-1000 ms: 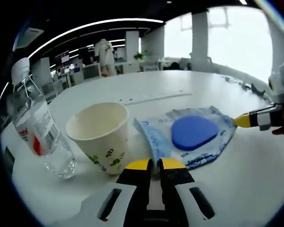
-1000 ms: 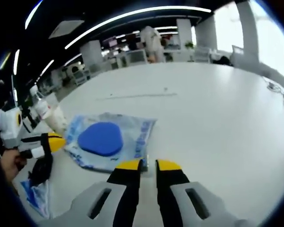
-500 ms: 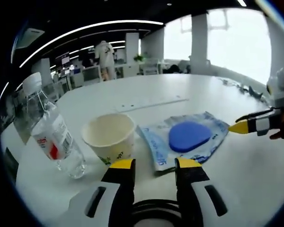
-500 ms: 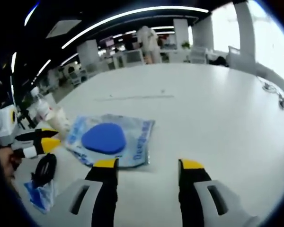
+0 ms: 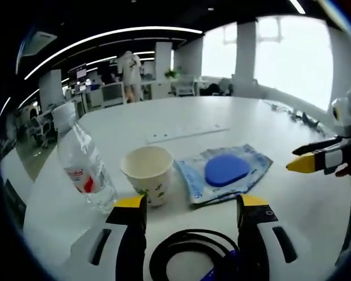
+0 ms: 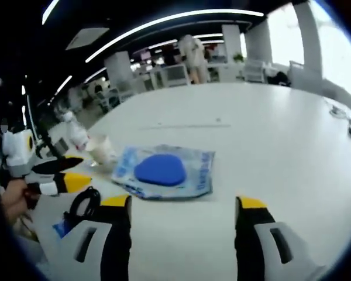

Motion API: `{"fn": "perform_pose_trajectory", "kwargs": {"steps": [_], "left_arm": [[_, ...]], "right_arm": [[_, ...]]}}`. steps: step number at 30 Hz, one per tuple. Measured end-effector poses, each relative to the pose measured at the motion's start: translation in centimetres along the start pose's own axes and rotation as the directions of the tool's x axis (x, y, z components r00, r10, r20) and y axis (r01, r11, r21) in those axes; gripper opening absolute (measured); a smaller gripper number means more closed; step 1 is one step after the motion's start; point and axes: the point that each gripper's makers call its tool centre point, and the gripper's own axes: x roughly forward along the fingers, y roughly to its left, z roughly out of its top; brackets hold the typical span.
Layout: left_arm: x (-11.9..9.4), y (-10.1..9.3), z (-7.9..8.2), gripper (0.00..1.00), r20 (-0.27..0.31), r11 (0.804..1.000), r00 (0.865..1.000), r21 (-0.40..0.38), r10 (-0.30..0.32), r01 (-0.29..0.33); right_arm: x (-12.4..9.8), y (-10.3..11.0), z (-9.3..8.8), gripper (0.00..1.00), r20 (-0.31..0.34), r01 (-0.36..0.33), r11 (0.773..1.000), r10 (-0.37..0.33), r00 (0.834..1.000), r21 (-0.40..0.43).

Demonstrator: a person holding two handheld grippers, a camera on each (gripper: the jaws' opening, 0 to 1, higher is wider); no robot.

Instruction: Arrange the tabletop items into an orderly group along one side of the table until the central work area is clear of visible clutter.

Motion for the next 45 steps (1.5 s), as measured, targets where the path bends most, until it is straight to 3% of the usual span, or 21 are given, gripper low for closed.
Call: {"fn": "perform_pose_trajectory", "kwargs": {"steps": [7, 11, 15, 19, 22, 26, 30, 37, 45], "left_arm": [[-1.8, 1.3, 0.2, 0.75, 0.012, 1.0, 1.0, 0.005, 0.026, -0.026], [-3.3, 2.1, 0.5, 0.83, 0.032, 0.999, 0.999, 0.025, 0.026, -0.027], [-4.5, 2.3, 0.5, 0.9, 0.043, 1.0, 0.999, 0.008, -0.003, 0.003], [-5.4, 2.6, -0.2, 1.0, 0.028, 0.997, 0.999, 0.074, -0.024, 0.022], [-6.0, 2.8, -0.8, 0.99, 0.005, 0.995, 0.999, 0.087, -0.048, 0.048], [-7.2, 3.3, -1.2, 0.99, 0.006, 0.993, 0.998, 0.101, -0.06, 0.06], [-8.4, 3.5, -0.7, 0.99, 0.06, 0.996, 0.996, 0.06, -0.071, 0.067], [-10.0, 4.4, -1.4, 0.99, 0.051, 0.997, 0.996, 0.036, -0.07, 0.068], [-11.3, 4.4, -2.4, 0.99, 0.061, 0.995, 0.993, 0.044, -0.098, 0.095]], "right_arm": [[-1.1, 2.2, -0.4, 0.76, -0.021, -0.031, 0.997, 0.03, 0.999, -0.067], [-1.2, 4.0, -0.5, 0.84, -0.033, -0.109, 0.993, 0.108, 0.994, -0.047], [-1.4, 5.5, -0.6, 0.91, -0.039, -0.169, 0.984, 0.167, 0.985, -0.054], [-1.3, 6.4, -0.8, 0.96, -0.058, -0.196, 0.978, 0.192, 0.98, -0.07], [-1.5, 7.7, -1.2, 0.99, -0.071, -0.234, 0.967, 0.227, 0.971, -0.097], [-1.5, 9.3, -1.7, 0.99, -0.082, -0.268, 0.956, 0.26, 0.962, -0.119], [-1.5, 11.0, -2.1, 0.97, -0.083, -0.292, 0.948, 0.283, 0.955, -0.124], [-0.7, 14.6, -2.9, 0.88, -0.078, -0.351, 0.927, 0.344, 0.936, -0.128], [0.8, 16.5, -3.6, 0.82, -0.101, -0.381, 0.915, 0.37, 0.923, -0.133]]}}
